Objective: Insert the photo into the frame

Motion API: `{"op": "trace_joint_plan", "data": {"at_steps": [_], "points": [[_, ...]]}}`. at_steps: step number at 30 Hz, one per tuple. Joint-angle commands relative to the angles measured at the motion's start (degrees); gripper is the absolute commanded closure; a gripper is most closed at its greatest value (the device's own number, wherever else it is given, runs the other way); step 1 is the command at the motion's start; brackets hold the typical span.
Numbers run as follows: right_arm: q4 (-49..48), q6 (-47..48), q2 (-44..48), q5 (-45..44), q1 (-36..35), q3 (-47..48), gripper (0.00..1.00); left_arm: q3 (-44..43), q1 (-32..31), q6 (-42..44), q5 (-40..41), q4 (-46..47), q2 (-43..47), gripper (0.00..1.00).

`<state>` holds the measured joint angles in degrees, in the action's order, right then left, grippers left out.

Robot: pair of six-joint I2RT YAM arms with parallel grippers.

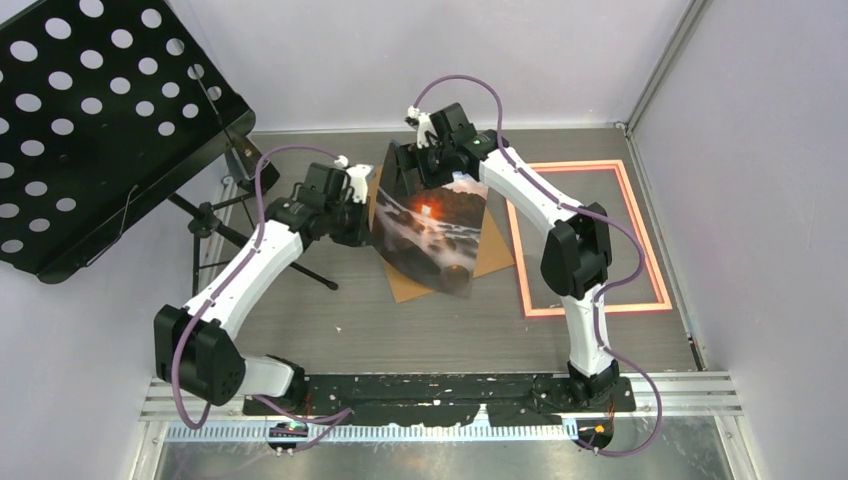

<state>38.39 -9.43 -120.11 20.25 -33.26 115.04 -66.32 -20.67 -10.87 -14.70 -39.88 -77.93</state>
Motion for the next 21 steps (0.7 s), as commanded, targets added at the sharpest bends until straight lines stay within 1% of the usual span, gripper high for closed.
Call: {"op": "trace_joint_plan", "data": {"at_steps": [1,5,8,13,21], "points": [[1.13,-6.93,-0.86,6.25,0.00,4.14,0.14,-3.35,-4.78,3.85,7.09,-0.95,2.20,1.00],[-0.42,-10.45,-0.12,8.98,-0.20,1.95,0.13,-4.56,-8.99,5.51,11.33,-0.72,2.09,1.00],[-1.74,-12.02,0.49,10.58,-0.38,-0.03,0.12,-5.02,-11.14,6.06,13.02,-0.60,1.52,1.00],[-2.39,-13.57,0.73,10.82,-0.44,-1.38,0.12,-5.07,-14.05,6.95,15.47,-0.18,1.16,1.00],[-4.35,-15.78,-1.41,12.82,-0.51,-1.73,0.13,-3.91,-17.76,8.38,18.69,1.06,1.80,1.00]]}}
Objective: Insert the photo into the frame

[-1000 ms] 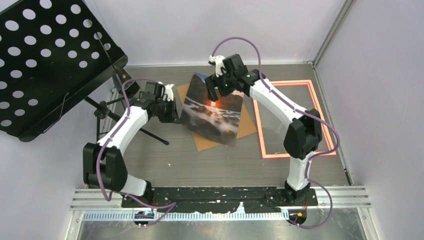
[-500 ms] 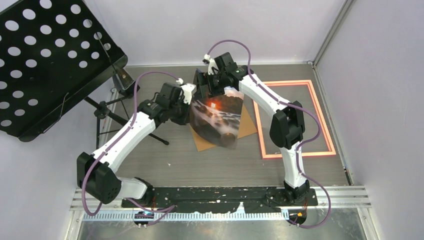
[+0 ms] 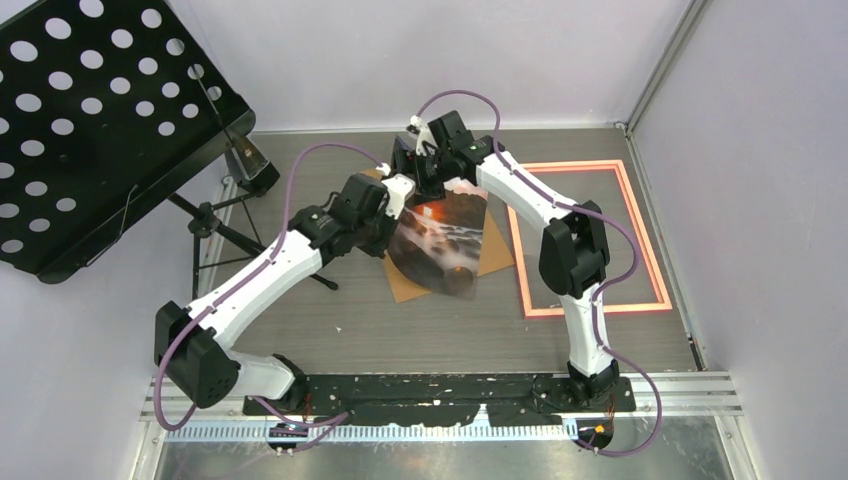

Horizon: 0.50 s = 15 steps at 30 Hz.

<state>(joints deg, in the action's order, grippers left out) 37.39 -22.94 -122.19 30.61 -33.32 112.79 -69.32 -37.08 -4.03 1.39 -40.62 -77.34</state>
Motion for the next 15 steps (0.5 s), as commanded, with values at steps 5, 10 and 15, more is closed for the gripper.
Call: {"op": "trace_joint_plan", "data": {"at_steps": [5,10,15], "points": [[-3.81,-2.92,0.01,2.23,-0.56,1.24,0.15,0.13,-3.38,2.86,5.01,3.22,2.04,1.00],[-3.80,-3.54,-1.75,1.21,-1.02,1.01,0.18,0.28,-5.18,3.76,7.18,3.27,2.19,1.00],[-3.38,-3.42,-5.02,1.10,-1.50,2.30,0.20,0.44,-6.40,5.34,8.54,3.70,1.74,1.00]]}}
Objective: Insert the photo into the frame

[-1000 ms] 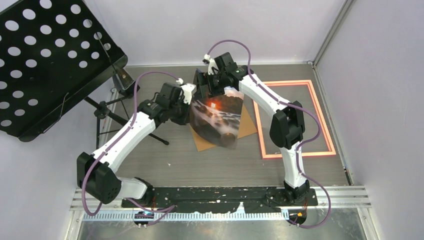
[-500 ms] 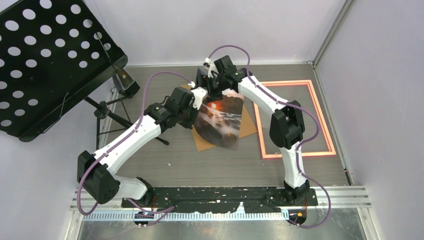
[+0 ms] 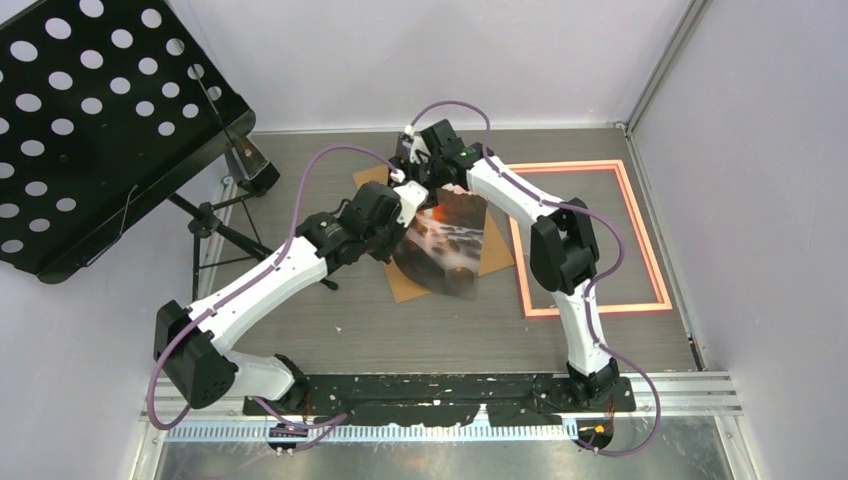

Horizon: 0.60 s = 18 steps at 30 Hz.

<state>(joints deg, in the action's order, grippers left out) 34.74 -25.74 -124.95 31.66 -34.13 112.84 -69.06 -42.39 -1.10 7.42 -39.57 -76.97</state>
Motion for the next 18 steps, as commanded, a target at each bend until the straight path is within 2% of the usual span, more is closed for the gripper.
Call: {"op": "trace_joint_plan", "data": {"at_steps": [1,10,15,18], "points": [[-0.64,-0.54,-2.60,0.06,-0.81,2.45,0.20,0.14,-1.44,2.56,2.65,2.64,1.15,1.00],[1.28,0.97,-4.13,-2.20,-1.16,4.05,0.27,-0.04,-3.77,3.76,3.82,2.57,-0.42,1.00],[3.05,3.04,-3.23,-4.84,-1.12,4.77,0.39,0.01,-4.01,3.91,3.92,2.35,-0.89,1.00],[4.11,4.49,-2.76,-5.92,-1.00,5.20,0.43,0.37,-4.01,4.09,3.98,2.39,-1.13,1.00]]}}
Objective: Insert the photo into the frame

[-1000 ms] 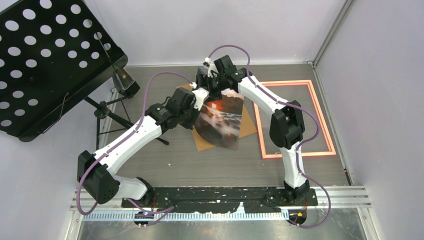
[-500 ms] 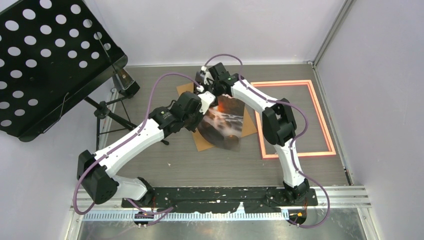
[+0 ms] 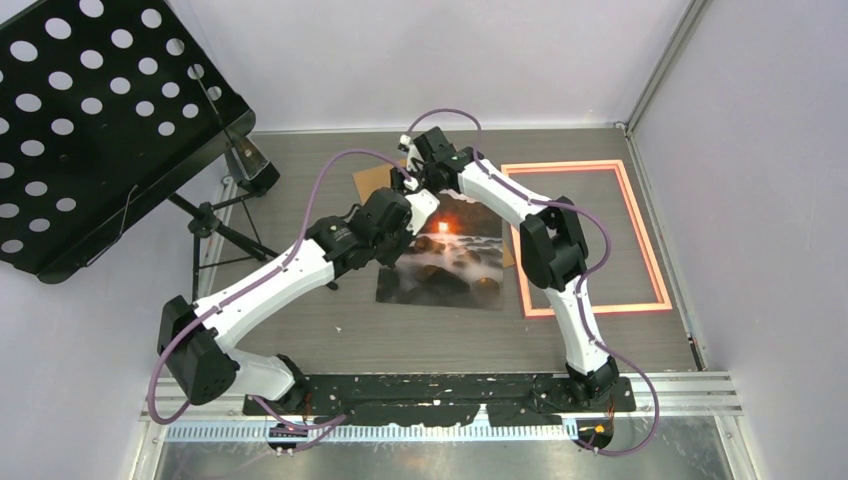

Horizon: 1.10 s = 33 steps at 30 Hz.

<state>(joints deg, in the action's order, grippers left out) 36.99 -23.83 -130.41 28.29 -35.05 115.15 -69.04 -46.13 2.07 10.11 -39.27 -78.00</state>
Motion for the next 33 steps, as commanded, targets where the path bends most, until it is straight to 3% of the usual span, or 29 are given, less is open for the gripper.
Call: {"op": "trace_joint_plan", "data": {"at_steps": [1,8,10,11,13,17,24,33], "points": [[2.32,3.41,3.14,-3.25,0.08,2.84,0.42,0.63,-0.28,0.99,1.59,2.21,-0.21,1.00],[3.23,10.15,9.85,-9.04,3.94,-5.77,0.30,5.88,2.58,-1.67,-0.76,5.24,2.60,1.00],[2.31,13.79,13.14,-11.66,4.56,-11.71,0.29,6.81,5.86,-5.47,-4.85,5.38,2.56,0.86],[1.16,16.33,14.52,-12.68,4.75,-14.13,0.28,7.23,7.72,-6.85,-7.58,5.42,2.18,0.69],[-2.10,20.08,18.54,-16.40,4.76,-22.46,0.28,7.65,11.77,-9.27,-13.40,5.19,0.68,0.50],[-7.20,27.08,24.93,-24.34,4.77,-34.94,0.28,7.64,19.11,-13.91,-24.40,4.41,-4.53,0.36],[-10.73,34.41,28.57,-30.40,3.15,-45.29,0.28,8.85,26.45,-17.59,-35.64,5.07,-12.22,0.25],[-10.46,35.40,26.18,-32.28,1.07,-46.58,0.29,10.85,28.21,-18.51,-39.30,6.83,-16.36,0.22]]}}
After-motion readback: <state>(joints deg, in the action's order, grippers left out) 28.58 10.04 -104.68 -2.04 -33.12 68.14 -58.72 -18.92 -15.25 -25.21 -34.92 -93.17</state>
